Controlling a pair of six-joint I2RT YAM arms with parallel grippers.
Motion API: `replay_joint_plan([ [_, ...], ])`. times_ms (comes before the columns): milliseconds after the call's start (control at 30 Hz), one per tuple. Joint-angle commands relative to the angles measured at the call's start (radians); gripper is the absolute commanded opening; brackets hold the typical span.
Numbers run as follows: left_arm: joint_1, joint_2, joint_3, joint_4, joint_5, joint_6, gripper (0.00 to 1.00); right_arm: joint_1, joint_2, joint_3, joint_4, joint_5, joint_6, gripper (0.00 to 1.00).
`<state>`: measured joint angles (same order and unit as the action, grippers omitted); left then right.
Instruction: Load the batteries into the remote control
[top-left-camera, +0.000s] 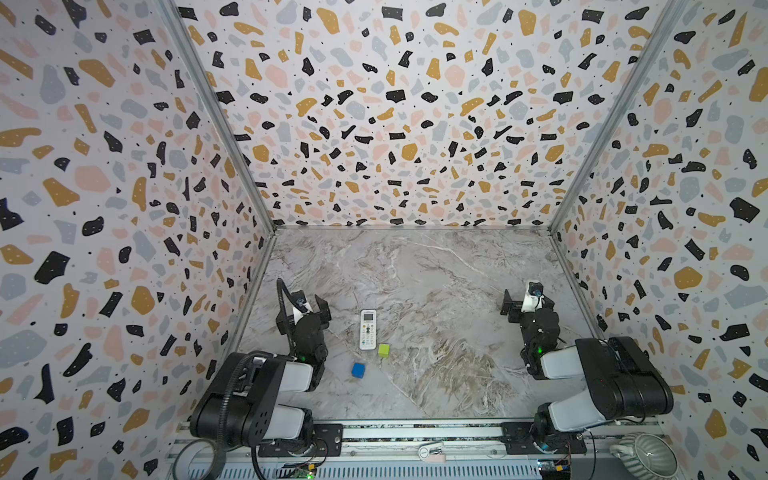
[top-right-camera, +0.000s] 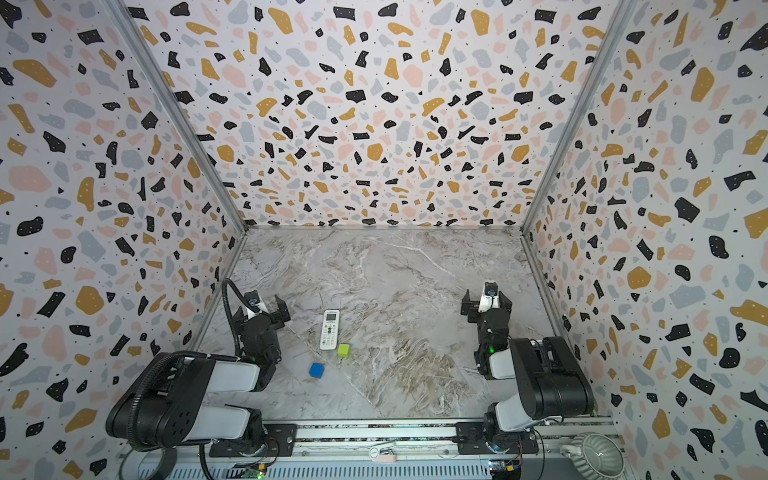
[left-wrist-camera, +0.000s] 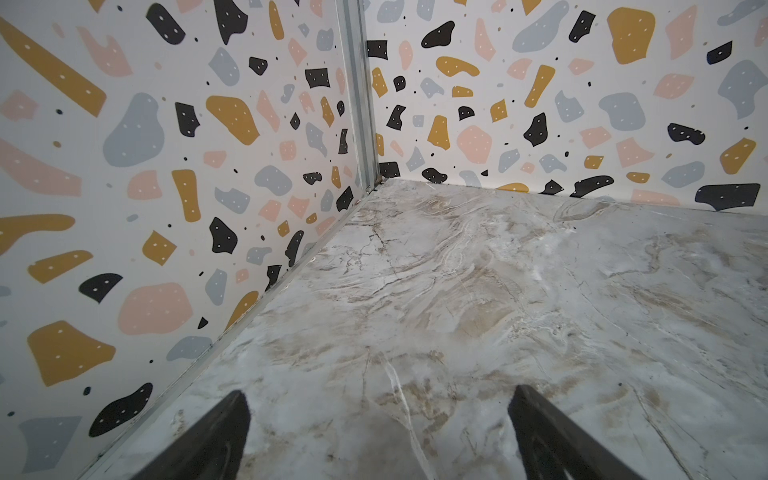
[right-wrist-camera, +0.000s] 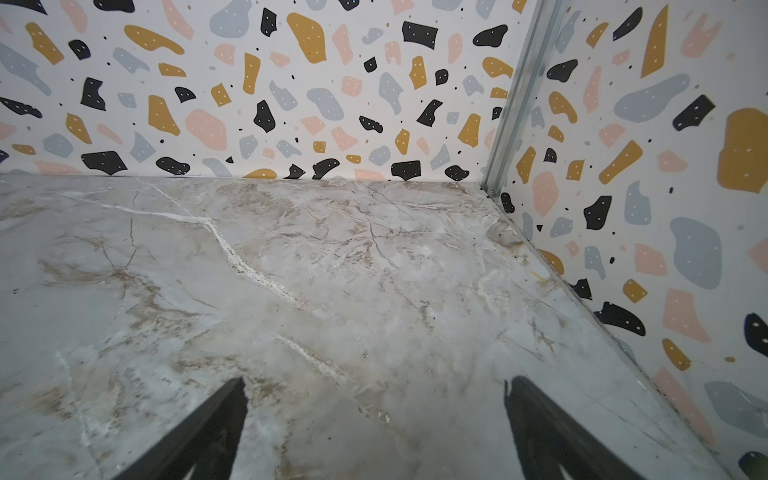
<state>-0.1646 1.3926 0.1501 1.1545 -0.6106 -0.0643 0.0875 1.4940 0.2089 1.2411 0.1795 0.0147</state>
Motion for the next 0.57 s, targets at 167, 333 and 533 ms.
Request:
replay_joint_plan([
  [167,0.004,0.005,0.001,0.07,-0.006,-0.005,0.99,0.014,-0.003,-0.006,0.012,0.017,0.003,0.99],
  [333,0.004,0.007,0.002,0.071,-0.006,-0.005,0.99,0.014,-0.003,-0.006,0.012,0.017,0.005,0.99],
  [533,0.004,0.002,-0.001,0.072,-0.006,-0.006,1.0,0.015,-0.006,-0.009,0.018,0.016,0.004,0.99],
])
